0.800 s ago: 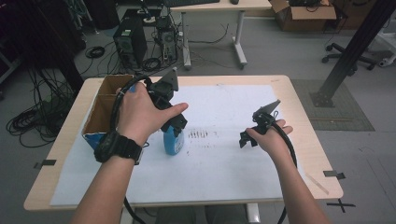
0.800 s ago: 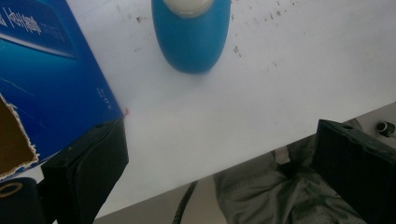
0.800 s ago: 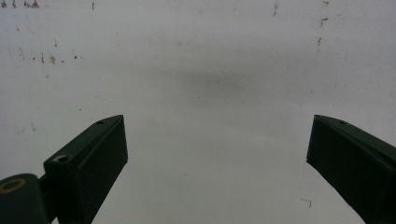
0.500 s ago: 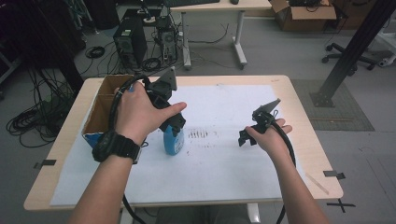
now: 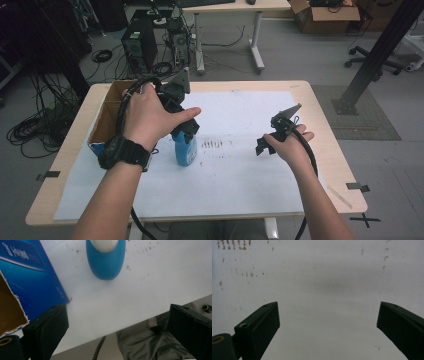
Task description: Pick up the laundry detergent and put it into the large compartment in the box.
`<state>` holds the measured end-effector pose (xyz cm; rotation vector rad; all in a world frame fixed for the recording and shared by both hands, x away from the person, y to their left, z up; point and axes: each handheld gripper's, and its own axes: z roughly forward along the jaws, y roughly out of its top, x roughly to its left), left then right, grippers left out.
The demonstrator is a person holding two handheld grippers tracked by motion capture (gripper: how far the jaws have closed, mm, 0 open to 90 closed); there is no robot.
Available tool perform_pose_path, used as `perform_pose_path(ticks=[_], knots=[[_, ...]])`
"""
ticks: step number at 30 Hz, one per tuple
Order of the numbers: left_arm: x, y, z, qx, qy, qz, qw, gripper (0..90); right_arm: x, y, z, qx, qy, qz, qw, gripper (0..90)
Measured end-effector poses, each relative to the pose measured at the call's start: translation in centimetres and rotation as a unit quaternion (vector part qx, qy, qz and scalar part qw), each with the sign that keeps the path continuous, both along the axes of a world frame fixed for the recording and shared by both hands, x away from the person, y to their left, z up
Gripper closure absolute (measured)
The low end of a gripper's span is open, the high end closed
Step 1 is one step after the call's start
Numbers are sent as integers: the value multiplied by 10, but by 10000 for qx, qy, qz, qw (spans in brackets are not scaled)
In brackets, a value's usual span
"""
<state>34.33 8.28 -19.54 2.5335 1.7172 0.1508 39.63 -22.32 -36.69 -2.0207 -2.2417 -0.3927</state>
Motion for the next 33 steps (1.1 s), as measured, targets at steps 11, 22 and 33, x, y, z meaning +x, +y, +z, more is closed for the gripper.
perform_pose_path(ticks=[11,22,33], knots=[[18,-1,-6,69,23,155,9999,45,-1,-1,4,58,-72,5,10000,40],[41,-8,-15,124,30,262,9996,45,-1,-5,4,33,-109,60,9999,41],[65,-17,-28,174,113,354,9992,45,-4,-5,6,149,-220,113,9996,37]])
